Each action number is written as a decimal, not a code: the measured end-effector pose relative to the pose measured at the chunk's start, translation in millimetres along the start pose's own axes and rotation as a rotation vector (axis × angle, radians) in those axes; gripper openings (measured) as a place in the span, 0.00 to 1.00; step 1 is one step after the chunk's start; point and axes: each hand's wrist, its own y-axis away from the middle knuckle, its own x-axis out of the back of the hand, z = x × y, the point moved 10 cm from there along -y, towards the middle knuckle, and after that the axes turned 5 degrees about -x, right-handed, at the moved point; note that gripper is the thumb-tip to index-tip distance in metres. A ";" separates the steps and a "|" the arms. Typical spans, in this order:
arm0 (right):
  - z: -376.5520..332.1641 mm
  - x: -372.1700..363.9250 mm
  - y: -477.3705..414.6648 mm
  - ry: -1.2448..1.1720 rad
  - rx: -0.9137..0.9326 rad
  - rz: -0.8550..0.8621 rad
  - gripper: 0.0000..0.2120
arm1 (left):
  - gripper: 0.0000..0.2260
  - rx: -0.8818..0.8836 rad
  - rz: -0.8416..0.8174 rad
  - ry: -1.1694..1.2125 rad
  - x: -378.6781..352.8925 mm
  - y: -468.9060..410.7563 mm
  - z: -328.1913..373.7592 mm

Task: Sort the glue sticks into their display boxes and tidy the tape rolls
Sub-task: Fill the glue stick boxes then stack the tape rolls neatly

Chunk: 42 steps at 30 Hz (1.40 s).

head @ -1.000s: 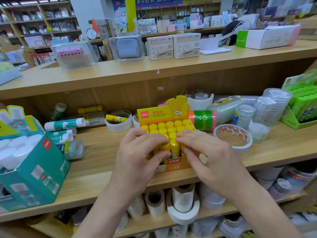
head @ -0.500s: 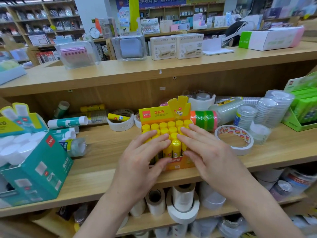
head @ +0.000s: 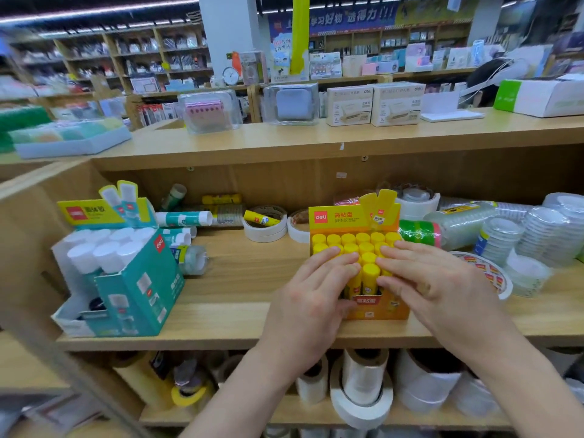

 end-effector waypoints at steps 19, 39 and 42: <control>-97.7 -47.5 -54.8 -0.130 0.049 -0.064 0.16 | 0.18 0.687 -0.335 -0.205 5.0 -18.2 -201.4; -95.5 -150.1 -124.4 -0.588 -0.438 -0.316 0.26 | 0.16 0.522 -0.896 -0.562 -9.6 -5.7 -216.1; -95.0 -159.1 -131.8 -0.588 -0.471 -0.333 0.25 | 0.11 0.450 -0.675 -0.566 16.8 -3.7 -194.2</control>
